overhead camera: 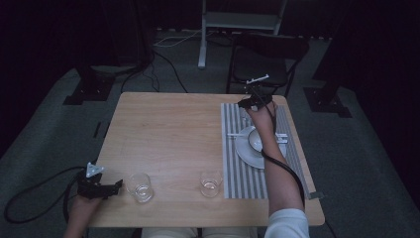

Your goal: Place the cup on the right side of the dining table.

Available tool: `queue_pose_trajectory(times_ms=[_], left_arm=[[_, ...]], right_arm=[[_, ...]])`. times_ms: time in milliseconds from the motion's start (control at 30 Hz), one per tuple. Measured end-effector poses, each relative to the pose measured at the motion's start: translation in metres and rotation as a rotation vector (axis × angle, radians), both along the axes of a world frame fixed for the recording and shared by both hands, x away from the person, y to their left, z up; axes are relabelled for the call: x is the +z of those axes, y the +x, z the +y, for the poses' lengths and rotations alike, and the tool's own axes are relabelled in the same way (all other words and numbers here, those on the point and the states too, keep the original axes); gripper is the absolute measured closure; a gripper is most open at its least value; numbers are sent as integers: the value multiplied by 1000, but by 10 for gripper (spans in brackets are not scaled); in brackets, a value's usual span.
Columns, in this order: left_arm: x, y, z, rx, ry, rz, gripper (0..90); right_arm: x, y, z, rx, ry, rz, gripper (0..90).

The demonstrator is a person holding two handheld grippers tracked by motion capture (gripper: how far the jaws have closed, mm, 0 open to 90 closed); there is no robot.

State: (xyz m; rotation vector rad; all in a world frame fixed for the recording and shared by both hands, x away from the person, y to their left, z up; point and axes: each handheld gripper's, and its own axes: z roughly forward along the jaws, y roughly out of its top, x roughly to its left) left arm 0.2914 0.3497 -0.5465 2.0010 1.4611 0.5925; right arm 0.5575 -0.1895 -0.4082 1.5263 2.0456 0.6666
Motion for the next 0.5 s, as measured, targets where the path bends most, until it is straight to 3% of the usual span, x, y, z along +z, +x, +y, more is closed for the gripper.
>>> queue_pose_trajectory(times_ms=[167,500], left_arm=[[0,0,0,0,0,0,8],[0,0,0,1,0,0,8]], right_arm=[[-11,15,-14,-76,-29,27,172],[-40,25,-37,-159,-10,75,172]])
